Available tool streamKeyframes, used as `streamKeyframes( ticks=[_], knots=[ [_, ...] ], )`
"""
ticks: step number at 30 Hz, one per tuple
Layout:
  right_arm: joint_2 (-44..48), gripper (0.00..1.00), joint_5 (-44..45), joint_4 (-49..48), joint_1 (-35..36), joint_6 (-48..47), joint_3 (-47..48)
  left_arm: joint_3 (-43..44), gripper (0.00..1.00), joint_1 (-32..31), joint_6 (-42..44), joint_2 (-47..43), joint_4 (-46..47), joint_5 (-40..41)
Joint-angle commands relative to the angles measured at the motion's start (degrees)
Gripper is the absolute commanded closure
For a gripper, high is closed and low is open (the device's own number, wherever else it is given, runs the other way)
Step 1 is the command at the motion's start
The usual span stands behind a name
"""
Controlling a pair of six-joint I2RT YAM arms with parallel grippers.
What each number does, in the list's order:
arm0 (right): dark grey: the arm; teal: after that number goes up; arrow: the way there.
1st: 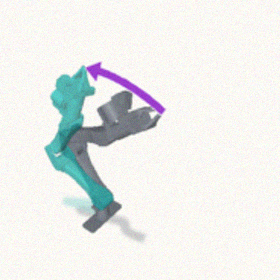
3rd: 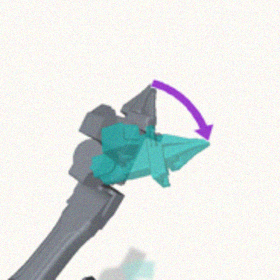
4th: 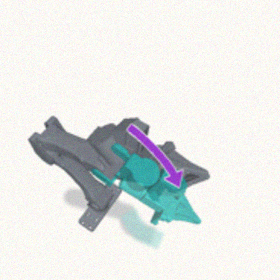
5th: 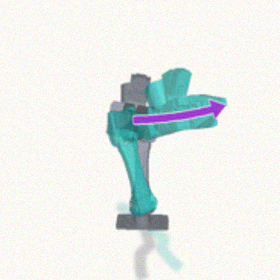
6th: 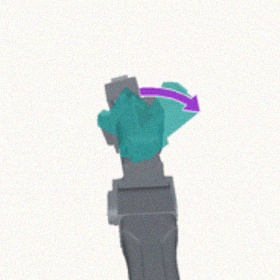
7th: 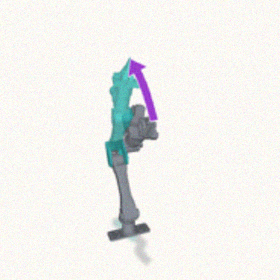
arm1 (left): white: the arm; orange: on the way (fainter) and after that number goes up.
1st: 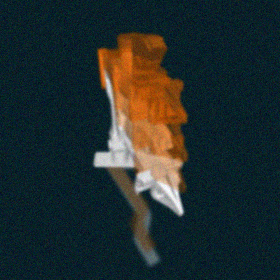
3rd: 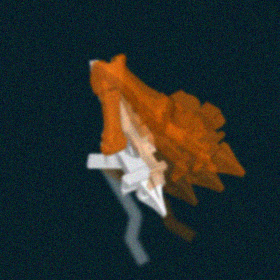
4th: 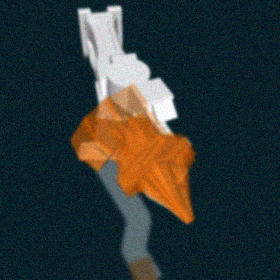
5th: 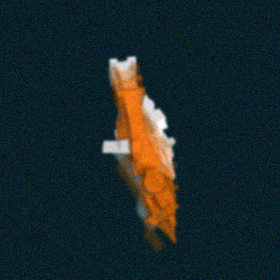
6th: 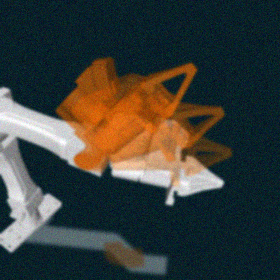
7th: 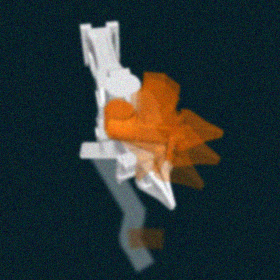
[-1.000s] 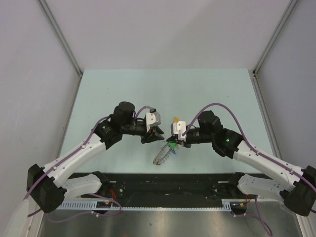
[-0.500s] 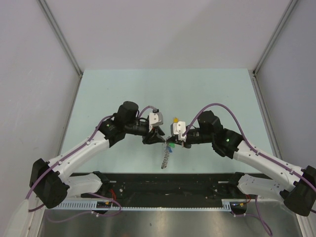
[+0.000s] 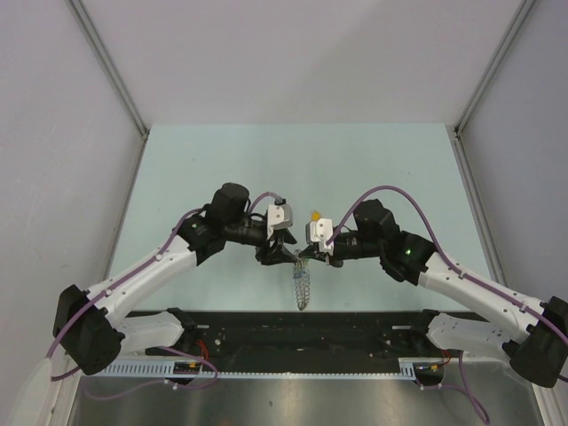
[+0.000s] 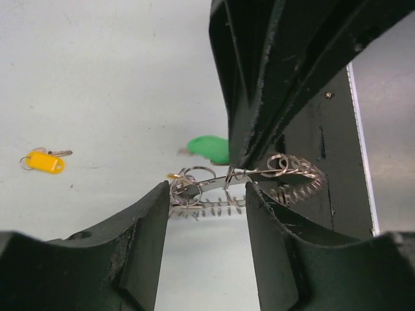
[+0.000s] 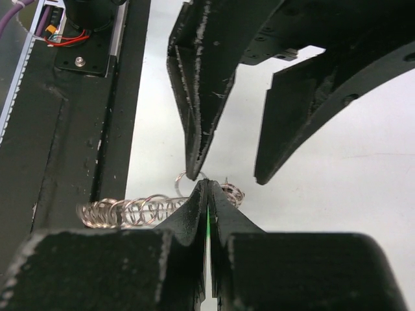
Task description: Put the keys on the keyring
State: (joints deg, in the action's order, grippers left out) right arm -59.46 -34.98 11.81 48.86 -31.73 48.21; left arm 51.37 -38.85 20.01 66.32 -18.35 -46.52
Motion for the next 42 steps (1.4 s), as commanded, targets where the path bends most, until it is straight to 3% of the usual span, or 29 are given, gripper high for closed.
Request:
streamKeyframes(
  ticks=[1,14,27,36,42],
  knots=[
    [0.31,1.0,0.62,-4.08,-0.43,-0.09,2.42,-0.05,0.46,-0.26,0.91,-1.37,-1.78,-3.49],
    [0.14,1.0,0.35,-4.26,-0.43,-0.09,2.42,-1.01,0.57,-0.35,-3.66,-0.32,3.66,-1.9],
    [0.49,1.0,0.27,-4.17,-0.43,0.0,2.42,-0.22,0.71,-1.31,-2.87,2.4,1.56,-4.8],
    [0.49,1.0,0.09,-4.25,-0.35,-0.09,2.42,-0.31,0.83,-1.4,-3.66,2.76,3.14,-4.63],
    [0.49,1.0,0.0,-4.17,-0.34,0.0,2.42,-1.1,1.0,-1.4,-5.51,1.53,6.13,-5.25]
  ],
)
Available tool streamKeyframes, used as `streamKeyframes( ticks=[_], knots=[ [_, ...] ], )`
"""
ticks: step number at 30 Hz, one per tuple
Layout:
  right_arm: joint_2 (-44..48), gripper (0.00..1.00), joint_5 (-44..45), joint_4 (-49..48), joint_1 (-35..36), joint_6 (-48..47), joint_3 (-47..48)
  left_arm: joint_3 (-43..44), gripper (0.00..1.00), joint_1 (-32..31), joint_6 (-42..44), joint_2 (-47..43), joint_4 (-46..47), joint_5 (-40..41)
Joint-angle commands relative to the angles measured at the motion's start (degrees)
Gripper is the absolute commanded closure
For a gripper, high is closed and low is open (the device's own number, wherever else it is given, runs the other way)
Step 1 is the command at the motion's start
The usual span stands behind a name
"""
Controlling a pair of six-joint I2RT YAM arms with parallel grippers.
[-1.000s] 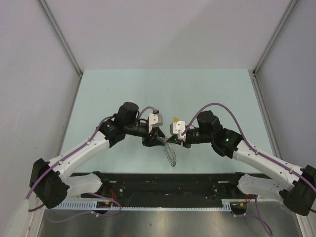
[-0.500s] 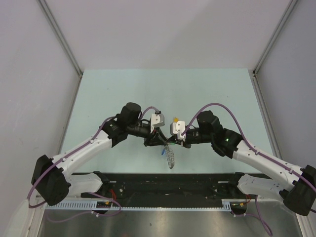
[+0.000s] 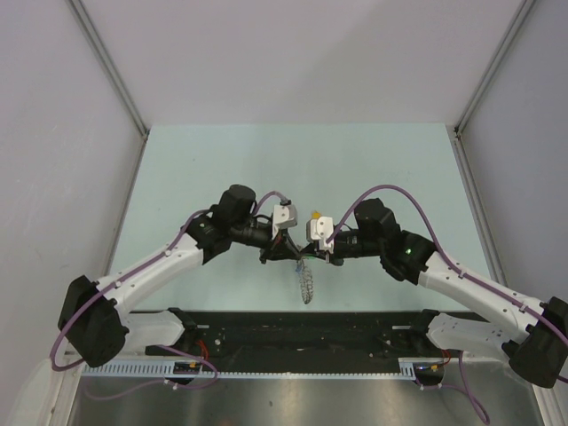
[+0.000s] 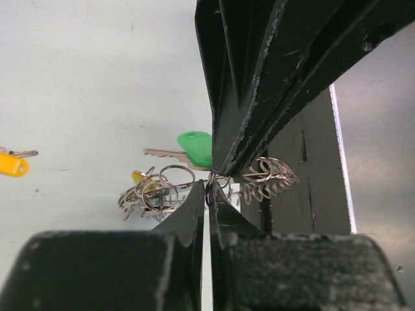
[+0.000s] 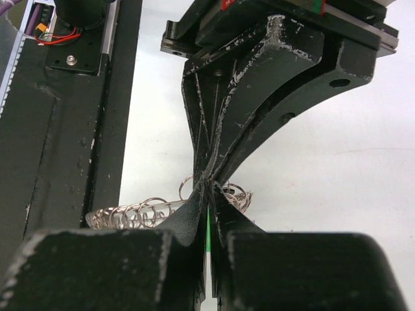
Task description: Put the keys on the keyring
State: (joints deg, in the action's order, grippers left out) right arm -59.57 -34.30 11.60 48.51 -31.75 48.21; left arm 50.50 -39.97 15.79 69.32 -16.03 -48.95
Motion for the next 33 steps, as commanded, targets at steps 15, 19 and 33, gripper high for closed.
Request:
streamKeyframes(
  ticks=[15,19,33],
  knots=[
    [1.04,1.0,0.38,-2.54,-1.66,0.02,2.42,-12.7,1.0,0.94,-17.89,-16.05,21.73,11.15],
    [0.6,1.0,-0.06,-2.98,-1.67,0.19,2.42,-14.37,1.0,1.03,-20.01,-16.59,24.2,12.47],
    [0.77,1.0,-1.02,-3.6,-1.4,0.55,2.42,-14.03,0.75,1.03,-16.94,-15.26,20.35,7.38]
  ],
)
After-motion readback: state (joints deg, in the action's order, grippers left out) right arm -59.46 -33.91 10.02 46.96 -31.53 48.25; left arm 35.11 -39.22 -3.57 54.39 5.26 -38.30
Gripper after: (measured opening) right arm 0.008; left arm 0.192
